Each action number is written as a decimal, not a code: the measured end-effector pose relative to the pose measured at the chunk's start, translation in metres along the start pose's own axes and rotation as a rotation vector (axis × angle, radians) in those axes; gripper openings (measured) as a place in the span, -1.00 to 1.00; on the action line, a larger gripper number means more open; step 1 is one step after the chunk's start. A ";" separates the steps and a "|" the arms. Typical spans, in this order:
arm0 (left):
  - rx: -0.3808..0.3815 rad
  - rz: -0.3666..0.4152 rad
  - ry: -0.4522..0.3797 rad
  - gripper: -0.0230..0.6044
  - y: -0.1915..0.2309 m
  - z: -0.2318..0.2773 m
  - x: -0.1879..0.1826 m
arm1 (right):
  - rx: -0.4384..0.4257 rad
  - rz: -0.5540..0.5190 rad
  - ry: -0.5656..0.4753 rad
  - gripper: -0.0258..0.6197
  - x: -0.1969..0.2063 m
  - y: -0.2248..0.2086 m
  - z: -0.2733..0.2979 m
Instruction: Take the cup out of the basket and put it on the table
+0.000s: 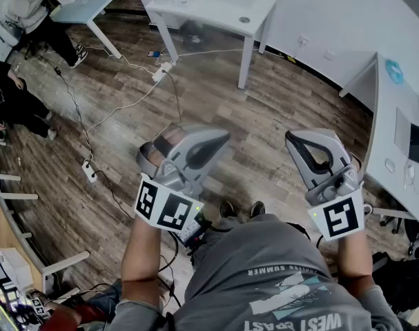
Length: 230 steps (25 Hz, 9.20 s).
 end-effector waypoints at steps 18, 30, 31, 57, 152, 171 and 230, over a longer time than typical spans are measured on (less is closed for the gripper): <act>-0.092 0.096 -0.023 -0.90 0.024 0.010 0.010 | 0.109 -0.081 -0.035 -0.82 -0.005 -0.020 0.018; -0.088 0.123 0.015 -0.90 0.039 0.103 -0.011 | 0.136 -0.140 -0.021 -0.88 0.062 -0.087 0.006; -0.090 0.121 0.021 -0.90 0.040 0.112 -0.013 | 0.135 -0.140 -0.026 -0.88 0.068 -0.093 0.003; -0.080 0.112 0.090 -0.90 0.105 0.232 0.015 | 0.117 -0.109 -0.095 -0.88 0.141 -0.201 0.048; -0.195 0.044 0.246 -0.90 0.475 0.508 0.345 | -0.026 -0.058 -0.228 -0.88 0.311 -0.571 0.496; -0.179 0.064 0.082 -0.90 0.566 0.507 0.455 | 0.027 -0.257 -0.002 -0.88 0.293 -0.612 0.626; -0.298 -0.234 0.416 -0.90 0.574 0.541 0.587 | -0.757 -0.183 0.802 -0.77 0.654 -0.549 0.923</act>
Point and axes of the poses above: the fingertips, and each gripper's own axes: z forward along the fingers, y to its left, x out of its underside, the point moved 3 cm from there along -z, backward along the fingers, and after that the axes turned 2 degrees about z, right-handed, at the moved point
